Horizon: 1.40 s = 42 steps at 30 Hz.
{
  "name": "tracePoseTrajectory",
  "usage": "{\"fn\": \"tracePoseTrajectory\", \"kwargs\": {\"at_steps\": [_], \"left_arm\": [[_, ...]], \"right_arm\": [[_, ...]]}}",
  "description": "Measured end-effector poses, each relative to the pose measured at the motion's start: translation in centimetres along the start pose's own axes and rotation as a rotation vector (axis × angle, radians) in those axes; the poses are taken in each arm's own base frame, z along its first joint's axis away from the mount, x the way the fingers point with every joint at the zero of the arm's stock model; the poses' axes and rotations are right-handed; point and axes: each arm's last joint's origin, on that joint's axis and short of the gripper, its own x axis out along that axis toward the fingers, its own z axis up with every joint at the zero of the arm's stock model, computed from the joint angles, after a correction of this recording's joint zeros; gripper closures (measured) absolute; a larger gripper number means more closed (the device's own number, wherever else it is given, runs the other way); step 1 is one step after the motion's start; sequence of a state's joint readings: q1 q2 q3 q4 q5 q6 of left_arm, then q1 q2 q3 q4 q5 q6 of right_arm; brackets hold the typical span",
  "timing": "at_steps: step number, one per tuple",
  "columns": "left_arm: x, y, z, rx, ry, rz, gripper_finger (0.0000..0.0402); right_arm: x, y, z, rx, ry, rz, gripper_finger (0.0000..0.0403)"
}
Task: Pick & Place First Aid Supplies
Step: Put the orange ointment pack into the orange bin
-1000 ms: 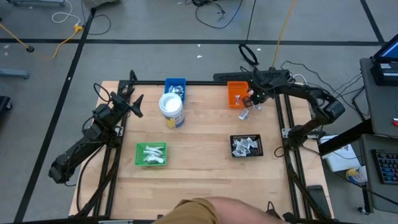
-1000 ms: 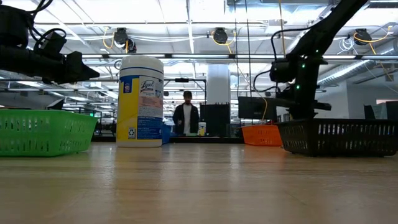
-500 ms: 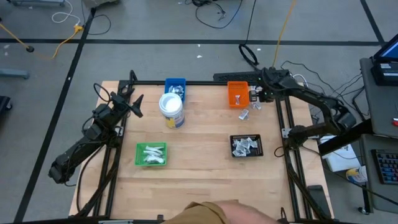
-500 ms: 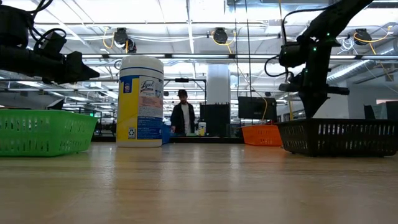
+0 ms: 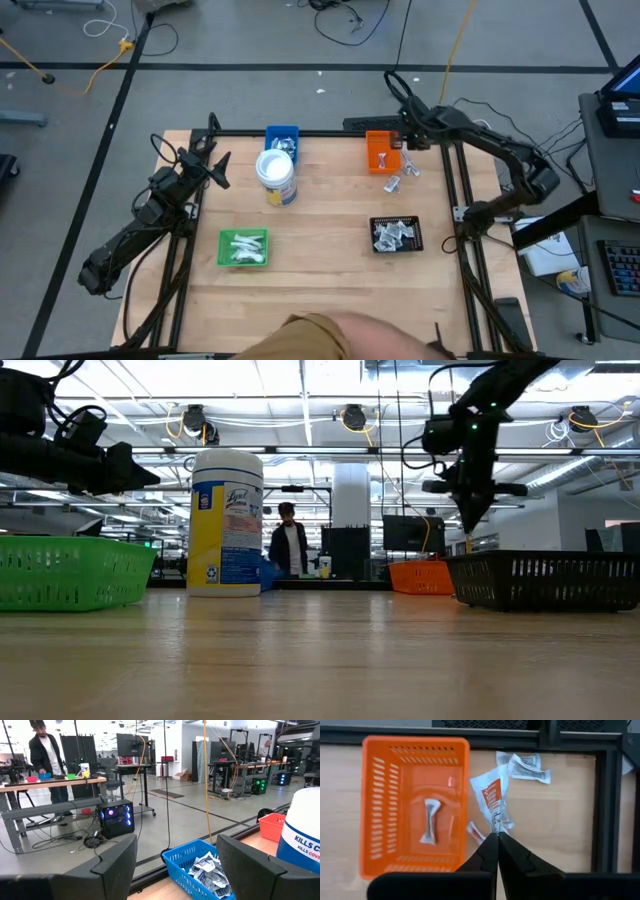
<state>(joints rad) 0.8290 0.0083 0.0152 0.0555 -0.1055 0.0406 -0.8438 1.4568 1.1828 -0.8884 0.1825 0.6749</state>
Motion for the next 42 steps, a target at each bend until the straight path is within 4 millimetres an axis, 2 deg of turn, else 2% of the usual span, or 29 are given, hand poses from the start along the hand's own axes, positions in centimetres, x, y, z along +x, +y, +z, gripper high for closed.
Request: {"fn": "tracePoseTrajectory", "kwargs": {"at_steps": [13, 24, 30, 34, 38, 42], "left_arm": [[0.0, 0.0, 0.0, 0.000, 0.000, 0.000, 0.0128], [0.0, 0.0, 0.0, 0.000, -0.001, 0.000, 0.0128], [0.0, 0.0, 0.0, 0.000, -0.001, 0.000, 0.0128], [0.0, 0.0, 0.0, 0.000, 0.000, 0.000, 0.0128], [0.0, 0.0, 0.0, 0.000, 0.000, 0.000, 0.0128], [0.0, 0.0, 0.0, 0.000, 0.000, 0.000, 0.0128]], "right_arm": [[0.3, 4.6, 3.4, -0.013, 0.055, 0.009, 0.0403], [4.3, 7.6, 1.7, -0.061, 0.172, -0.006, 0.0403], [6.3, 8.2, 1.1, -0.080, 0.214, -0.043, 0.0403], [6.7, 8.3, 1.1, -0.082, 0.224, -0.049, 0.0401], [6.7, 8.3, 1.1, -0.081, 0.223, -0.048, 0.0377], [6.5, 8.2, 1.2, -0.084, 0.220, -0.040, 0.0326]]}}
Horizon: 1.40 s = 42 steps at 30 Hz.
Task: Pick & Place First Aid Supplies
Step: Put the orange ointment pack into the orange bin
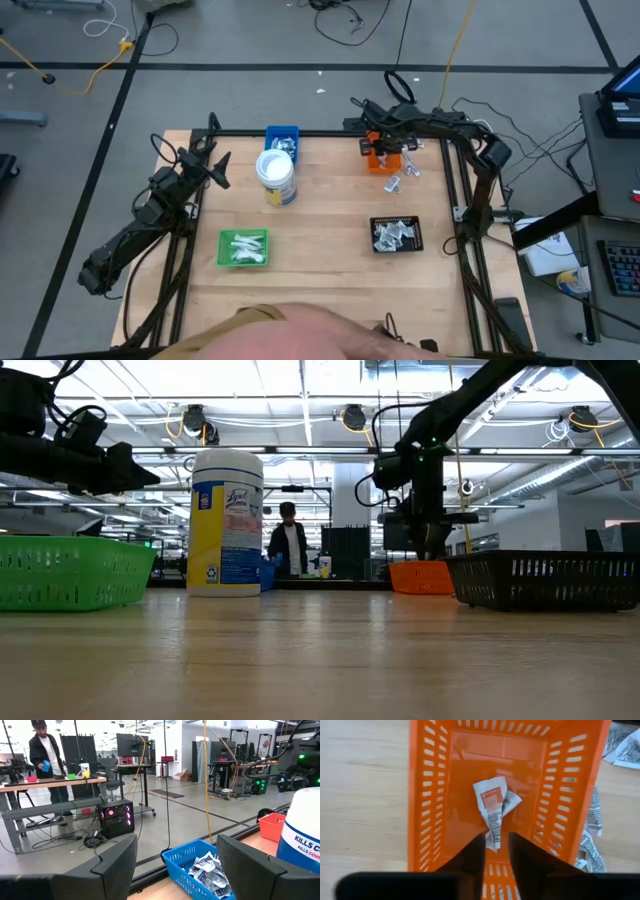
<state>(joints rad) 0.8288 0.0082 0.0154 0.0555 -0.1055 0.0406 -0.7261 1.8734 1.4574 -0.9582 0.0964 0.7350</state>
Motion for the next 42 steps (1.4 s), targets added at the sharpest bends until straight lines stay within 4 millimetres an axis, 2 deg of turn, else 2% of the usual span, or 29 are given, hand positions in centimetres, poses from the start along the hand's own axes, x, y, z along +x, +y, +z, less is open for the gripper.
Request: {"fn": "tracePoseTrajectory", "kwargs": {"at_steps": [4, 7, 16, 23, 29, 33, 42], "left_arm": [[0.0, 0.0, 0.0, 0.000, 0.000, 0.000, 0.0128], [0.0, 0.0, 0.0, 0.000, 0.000, 0.000, 0.0128], [0.0, 0.0, 0.0, 0.000, 0.000, 0.000, 0.0128], [0.0, 0.0, 0.0, 0.000, 0.000, 0.000, 0.0128], [0.0, 0.0, 0.0, 0.000, 0.000, 0.000, 0.0128], [0.0, 0.0, 0.0, 0.000, 0.000, 0.000, 0.0128], [0.0, 0.0, 0.0, 0.000, 0.000, 0.000, 0.0128]], "right_arm": [[-0.8, -0.1, 0.0, -0.004, -0.019, 0.018, 0.0277], [-2.0, -0.2, -0.5, -0.016, -0.038, 0.031, 0.0261], [-5.4, 0.3, -4.0, -0.068, -0.011, 0.024, 0.0275], [-6.5, 1.7, -6.7, -0.020, -0.014, 0.047, 0.0286], [-5.5, 1.6, -10.0, 0.124, 0.017, 0.023, 0.0293], [-4.0, 1.4, -11.7, 0.224, 0.040, -0.030, 0.0298], [-0.7, 0.4, -12.8, 0.369, 0.017, -0.070, 0.0299]]}}
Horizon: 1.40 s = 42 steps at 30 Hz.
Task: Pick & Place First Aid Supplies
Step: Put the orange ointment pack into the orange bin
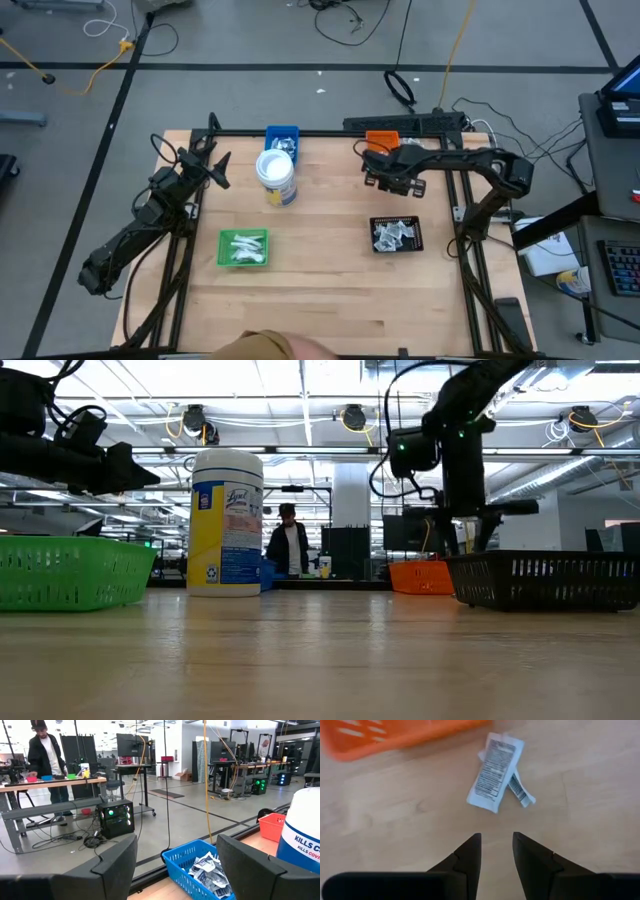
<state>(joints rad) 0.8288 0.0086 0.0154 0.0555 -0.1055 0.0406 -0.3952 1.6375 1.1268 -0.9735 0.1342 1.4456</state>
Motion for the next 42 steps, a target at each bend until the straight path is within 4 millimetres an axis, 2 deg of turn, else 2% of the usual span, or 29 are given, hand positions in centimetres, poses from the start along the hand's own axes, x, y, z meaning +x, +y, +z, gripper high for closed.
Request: {"fn": "tracePoseTrajectory", "kwargs": {"at_steps": [5, 10, 17, 25, 42], "left_arm": [[0.0, 0.1, 0.0, 0.000, 0.000, 0.017, 0.0128], [0.0, 0.4, 0.0, 0.000, 0.004, 0.142, 0.0128], [0.0, 0.5, 0.0, 0.009, 0.005, 0.162, 0.0128], [0.0, 0.5, 0.0, 0.010, 0.006, 0.163, 0.0128], [0.0, 0.5, 0.0, 0.033, 0.008, 0.167, 0.0128]], "right_arm": [[1.5, -0.4, -0.2, 0.072, -0.001, 0.015, 0.0299], [2.9, -0.3, -0.2, 0.120, 0.006, -0.017, 0.0299], [3.8, 0.6, 0.2, 0.133, 0.003, 0.027, 0.0308], [4.2, 0.5, 0.9, 0.130, 0.004, 0.006, 0.0318], [4.2, 0.4, 1.0, 0.128, 0.025, -0.003, 0.0319]]}}
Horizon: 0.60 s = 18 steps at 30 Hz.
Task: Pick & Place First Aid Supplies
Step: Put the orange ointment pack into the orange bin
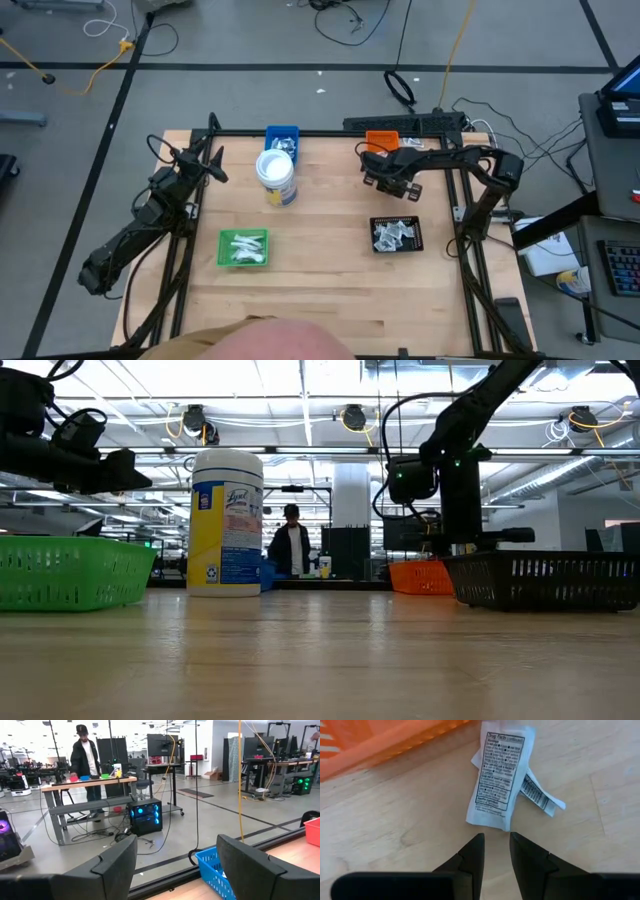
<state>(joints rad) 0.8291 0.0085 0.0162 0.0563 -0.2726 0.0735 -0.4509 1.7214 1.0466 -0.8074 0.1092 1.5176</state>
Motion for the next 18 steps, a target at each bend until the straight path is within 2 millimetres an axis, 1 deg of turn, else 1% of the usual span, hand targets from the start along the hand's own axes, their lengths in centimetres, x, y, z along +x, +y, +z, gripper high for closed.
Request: {"fn": "tracePoseTrajectory", "kwargs": {"at_steps": [10, 18], "left_arm": [[0.0, 0.0, 0.0, 0.000, 0.000, 0.000, 0.0127], [0.0, 0.0, 0.0, 0.000, 0.000, 0.000, 0.0127]], "right_arm": [[0.1, 0.0, 0.9, -0.009, -0.050, -0.005, 0.0319], [0.1, 0.5, 1.2, -0.026, -0.053, 0.056, 0.0324]]}}
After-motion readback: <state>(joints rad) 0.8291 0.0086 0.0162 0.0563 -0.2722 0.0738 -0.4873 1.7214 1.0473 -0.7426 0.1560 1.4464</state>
